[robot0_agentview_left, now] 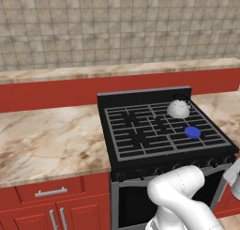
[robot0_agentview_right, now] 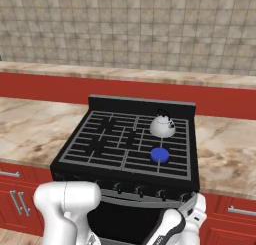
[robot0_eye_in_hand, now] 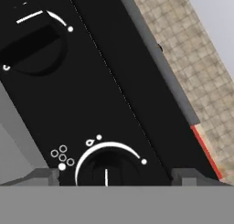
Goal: Turn off the front right burner of the stove.
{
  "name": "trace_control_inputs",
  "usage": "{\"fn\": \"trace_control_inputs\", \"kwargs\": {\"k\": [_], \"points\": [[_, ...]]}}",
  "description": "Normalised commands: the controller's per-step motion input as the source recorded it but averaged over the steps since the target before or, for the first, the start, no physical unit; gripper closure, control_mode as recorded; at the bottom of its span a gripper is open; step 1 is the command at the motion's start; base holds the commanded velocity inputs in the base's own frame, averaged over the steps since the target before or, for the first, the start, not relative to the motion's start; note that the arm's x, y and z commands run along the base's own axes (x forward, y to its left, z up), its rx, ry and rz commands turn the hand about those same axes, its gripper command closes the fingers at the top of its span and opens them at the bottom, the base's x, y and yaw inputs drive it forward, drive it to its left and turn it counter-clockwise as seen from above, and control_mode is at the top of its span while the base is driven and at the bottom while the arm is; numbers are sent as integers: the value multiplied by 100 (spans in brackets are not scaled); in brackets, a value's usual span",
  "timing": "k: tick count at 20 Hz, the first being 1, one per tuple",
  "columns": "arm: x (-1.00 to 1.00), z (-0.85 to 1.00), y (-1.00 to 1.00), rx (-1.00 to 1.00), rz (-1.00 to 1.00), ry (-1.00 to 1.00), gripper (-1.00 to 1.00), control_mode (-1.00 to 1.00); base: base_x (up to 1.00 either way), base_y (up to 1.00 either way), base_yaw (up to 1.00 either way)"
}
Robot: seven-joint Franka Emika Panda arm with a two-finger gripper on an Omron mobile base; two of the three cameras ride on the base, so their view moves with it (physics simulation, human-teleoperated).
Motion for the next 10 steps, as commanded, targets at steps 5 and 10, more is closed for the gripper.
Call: {"fn": "trace_control_inputs", "kwargs": {"k": [5,10], "points": [[2,0,0,0,-6,-14,-100,-100,0,0,0],[0,0,-1,0,-5,-7,-100,-100,0,0,0]]}}
